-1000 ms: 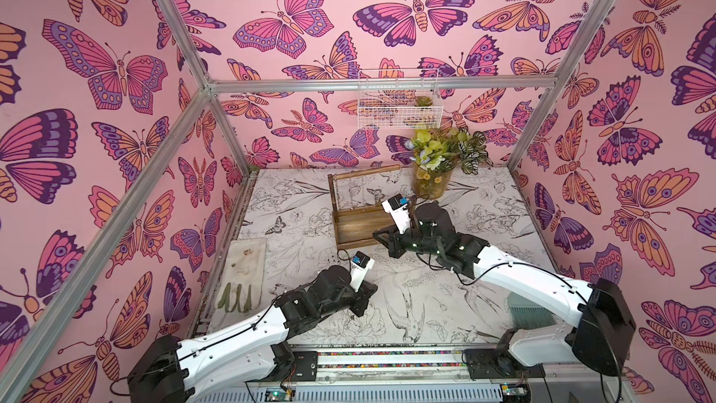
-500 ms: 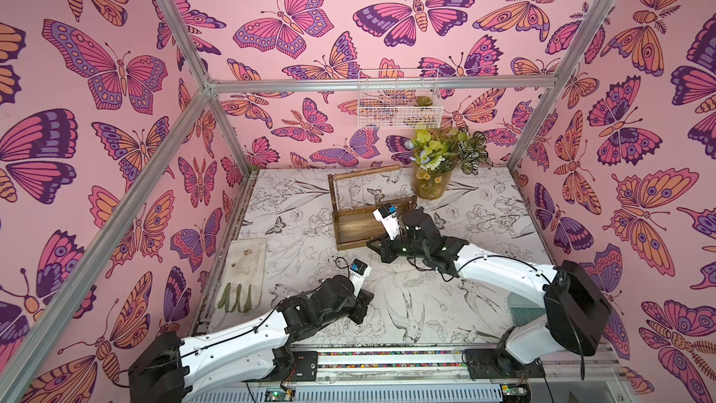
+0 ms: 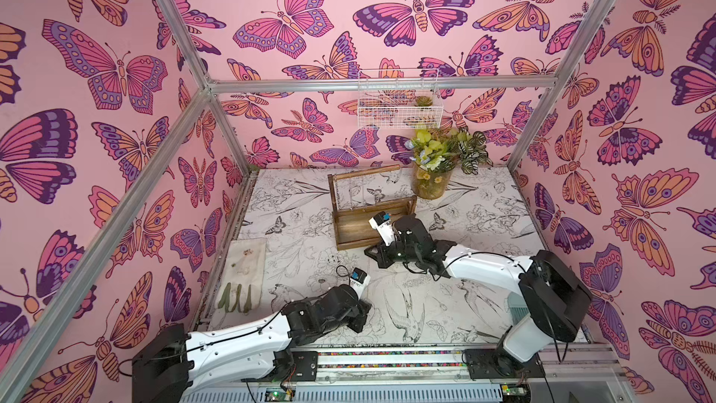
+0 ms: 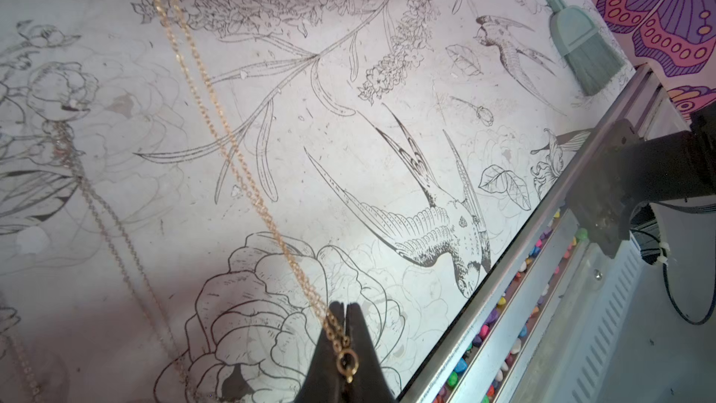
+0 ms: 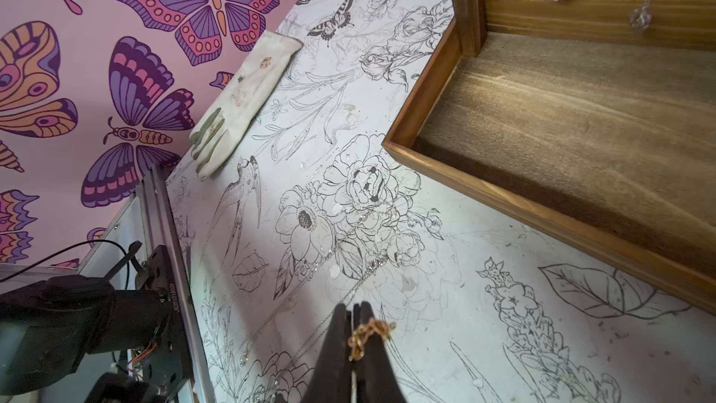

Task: Take the necklace off the jewelry display stand
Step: Place the necklace at the center of the board.

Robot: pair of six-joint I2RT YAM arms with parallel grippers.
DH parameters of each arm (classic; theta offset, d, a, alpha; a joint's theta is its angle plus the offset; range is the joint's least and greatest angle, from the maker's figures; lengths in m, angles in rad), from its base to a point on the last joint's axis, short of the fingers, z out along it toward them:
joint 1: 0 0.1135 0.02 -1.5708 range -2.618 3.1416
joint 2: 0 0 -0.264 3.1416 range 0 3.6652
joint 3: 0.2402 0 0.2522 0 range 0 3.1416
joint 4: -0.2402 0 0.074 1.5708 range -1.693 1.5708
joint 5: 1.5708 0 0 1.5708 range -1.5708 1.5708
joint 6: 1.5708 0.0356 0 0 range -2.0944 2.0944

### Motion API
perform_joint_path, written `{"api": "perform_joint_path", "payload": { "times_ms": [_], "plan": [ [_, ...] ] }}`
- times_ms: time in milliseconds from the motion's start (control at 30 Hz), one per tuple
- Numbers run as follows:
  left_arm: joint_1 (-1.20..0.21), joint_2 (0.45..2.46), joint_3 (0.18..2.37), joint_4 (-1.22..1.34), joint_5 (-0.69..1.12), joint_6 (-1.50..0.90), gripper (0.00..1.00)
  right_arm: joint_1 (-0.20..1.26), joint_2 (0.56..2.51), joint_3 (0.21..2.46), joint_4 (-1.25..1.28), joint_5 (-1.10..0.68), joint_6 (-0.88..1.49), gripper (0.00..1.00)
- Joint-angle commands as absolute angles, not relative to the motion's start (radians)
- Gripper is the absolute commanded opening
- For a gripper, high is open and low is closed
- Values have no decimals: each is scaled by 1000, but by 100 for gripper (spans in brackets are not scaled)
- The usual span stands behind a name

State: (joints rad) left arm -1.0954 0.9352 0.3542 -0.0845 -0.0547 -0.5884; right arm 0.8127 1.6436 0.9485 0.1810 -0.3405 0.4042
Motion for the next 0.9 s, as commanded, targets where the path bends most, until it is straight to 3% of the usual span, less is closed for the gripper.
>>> {"api": "perform_joint_path", "payload": {
  "times_ms": [0, 867],
  "plan": [
    [-1113, 944, 339, -102, -89, -616, 0, 819, 1663, 942, 214, -363, 417, 0],
    [-1160, 993, 278, -97, -119, -686, 0, 822, 1793, 956, 250, -400, 420, 0]
  ]
}}
